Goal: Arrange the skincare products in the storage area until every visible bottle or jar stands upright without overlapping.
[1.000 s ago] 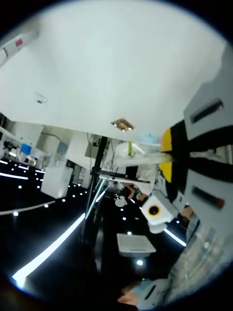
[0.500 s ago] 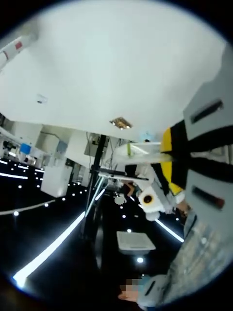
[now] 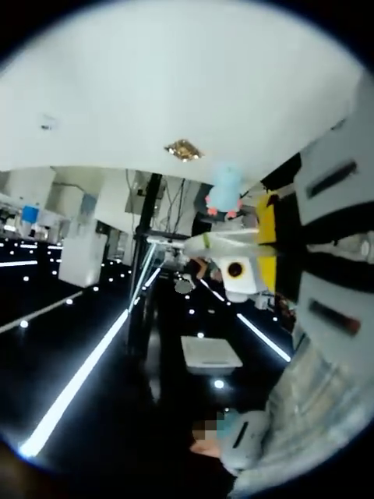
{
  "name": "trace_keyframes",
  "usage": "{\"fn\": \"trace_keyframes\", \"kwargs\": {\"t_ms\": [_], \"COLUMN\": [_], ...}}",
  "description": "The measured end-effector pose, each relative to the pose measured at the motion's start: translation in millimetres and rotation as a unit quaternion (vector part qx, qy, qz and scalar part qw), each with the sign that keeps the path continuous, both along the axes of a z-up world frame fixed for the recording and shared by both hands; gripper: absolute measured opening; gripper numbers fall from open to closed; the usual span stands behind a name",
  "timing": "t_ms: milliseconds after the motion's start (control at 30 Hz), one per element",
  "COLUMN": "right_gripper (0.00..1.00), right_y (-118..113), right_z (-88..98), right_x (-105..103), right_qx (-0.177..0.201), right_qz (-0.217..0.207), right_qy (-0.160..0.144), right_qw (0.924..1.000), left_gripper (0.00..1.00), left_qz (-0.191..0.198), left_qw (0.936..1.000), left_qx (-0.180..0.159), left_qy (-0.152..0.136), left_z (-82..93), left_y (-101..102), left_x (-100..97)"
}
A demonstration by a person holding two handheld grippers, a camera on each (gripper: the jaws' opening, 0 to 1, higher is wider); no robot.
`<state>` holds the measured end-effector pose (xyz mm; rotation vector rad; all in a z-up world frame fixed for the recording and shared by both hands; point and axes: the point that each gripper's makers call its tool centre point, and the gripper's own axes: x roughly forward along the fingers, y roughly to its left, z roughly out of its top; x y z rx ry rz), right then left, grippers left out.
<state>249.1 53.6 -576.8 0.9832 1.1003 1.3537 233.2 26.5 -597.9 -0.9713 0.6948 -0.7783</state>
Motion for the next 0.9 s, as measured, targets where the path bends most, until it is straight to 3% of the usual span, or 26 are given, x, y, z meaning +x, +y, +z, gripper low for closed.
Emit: {"fn": "trace_keyframes", "kwargs": {"t_ms": [233, 900], "right_gripper": [0.0, 0.0], "right_y": [-1, -15], "right_z": [2.6, 9.6], "right_x": [1, 11], "right_qx": [0.012, 0.037], "right_qz": [-0.004, -0.028], "right_qy": [0.015, 0.004], "right_qw": [0.9998, 0.9989], "left_gripper": [0.26, 0.15], "left_qz": [0.018, 0.041], "left_qw": [0.9995, 0.9976], "left_qx": [-0.026, -0.054], "left_qy": [0.005, 0.015], "left_z": [3.4, 15.1], "left_y": [3, 7], "left_x": [1.1, 10.6]}}
